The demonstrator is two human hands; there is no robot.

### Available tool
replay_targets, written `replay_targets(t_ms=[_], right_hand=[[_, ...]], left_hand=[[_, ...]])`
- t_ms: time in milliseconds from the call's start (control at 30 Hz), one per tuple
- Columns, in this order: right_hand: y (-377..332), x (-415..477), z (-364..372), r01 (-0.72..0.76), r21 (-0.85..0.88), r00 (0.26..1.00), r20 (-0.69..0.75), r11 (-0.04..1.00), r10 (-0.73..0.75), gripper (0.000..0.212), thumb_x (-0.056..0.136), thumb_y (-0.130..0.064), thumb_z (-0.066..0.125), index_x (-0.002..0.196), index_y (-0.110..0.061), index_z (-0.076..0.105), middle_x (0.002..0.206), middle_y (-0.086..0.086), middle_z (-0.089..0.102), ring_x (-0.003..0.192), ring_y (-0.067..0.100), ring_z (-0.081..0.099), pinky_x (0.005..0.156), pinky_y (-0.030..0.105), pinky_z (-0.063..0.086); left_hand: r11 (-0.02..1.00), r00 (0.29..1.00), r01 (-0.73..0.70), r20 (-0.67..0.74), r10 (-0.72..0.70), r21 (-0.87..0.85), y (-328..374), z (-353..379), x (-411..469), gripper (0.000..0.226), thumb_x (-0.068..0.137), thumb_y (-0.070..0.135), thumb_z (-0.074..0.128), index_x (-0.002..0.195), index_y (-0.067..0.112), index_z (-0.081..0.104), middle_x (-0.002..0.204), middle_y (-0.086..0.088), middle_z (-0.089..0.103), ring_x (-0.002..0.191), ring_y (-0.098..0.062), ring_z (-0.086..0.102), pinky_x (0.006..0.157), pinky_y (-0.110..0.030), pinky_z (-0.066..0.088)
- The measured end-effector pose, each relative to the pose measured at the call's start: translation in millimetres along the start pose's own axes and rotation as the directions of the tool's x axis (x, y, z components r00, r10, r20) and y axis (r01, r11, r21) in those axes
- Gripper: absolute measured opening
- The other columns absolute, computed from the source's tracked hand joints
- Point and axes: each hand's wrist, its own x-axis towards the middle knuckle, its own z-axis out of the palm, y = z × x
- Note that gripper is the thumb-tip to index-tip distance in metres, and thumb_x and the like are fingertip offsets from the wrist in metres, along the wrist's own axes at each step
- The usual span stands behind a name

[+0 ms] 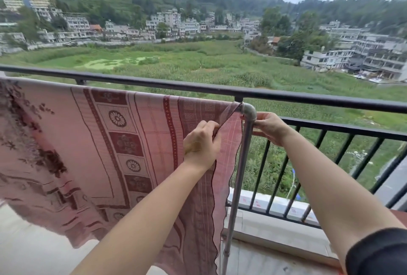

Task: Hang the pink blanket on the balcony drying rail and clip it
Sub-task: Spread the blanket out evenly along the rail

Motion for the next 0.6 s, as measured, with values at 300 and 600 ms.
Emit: replay_targets(t_ms=[300,600], right_hand=[[27.6,36.9,-9.9,0.191,-0.323,0.980,0.115,0.927,-0.162,0.008,0.093,-0.019,0.068,0.095,-0.012,0.071,0.094,0.012,0.075,0.086,0.035,0.069,0.083,0.046,0.059],[86.1,51.5,-18.6,0.329,-0.424,0.937,0.260,0.844,-0.235,0.011,0.100,-0.026,0.051,0.103,-0.020,0.060,0.098,0.007,0.069,0.086,0.021,0.065,0.082,0.045,0.055]], left_hand=[[0.999,0.978,-0.045,-0.204,0.041,-0.015,47.4,22.5,24.0,0.009,0.095,0.017,0.059,0.094,0.010,0.064,0.081,0.003,0.068,0.067,-0.011,0.062,0.058,-0.025,0.048],[0.993,0.959,0.090,-0.276,-0.065,0.079,70.4,58.8,34.9,0.013,0.096,0.015,0.057,0.105,0.006,0.062,0.092,-0.003,0.068,0.081,-0.019,0.065,0.068,-0.022,0.043]])
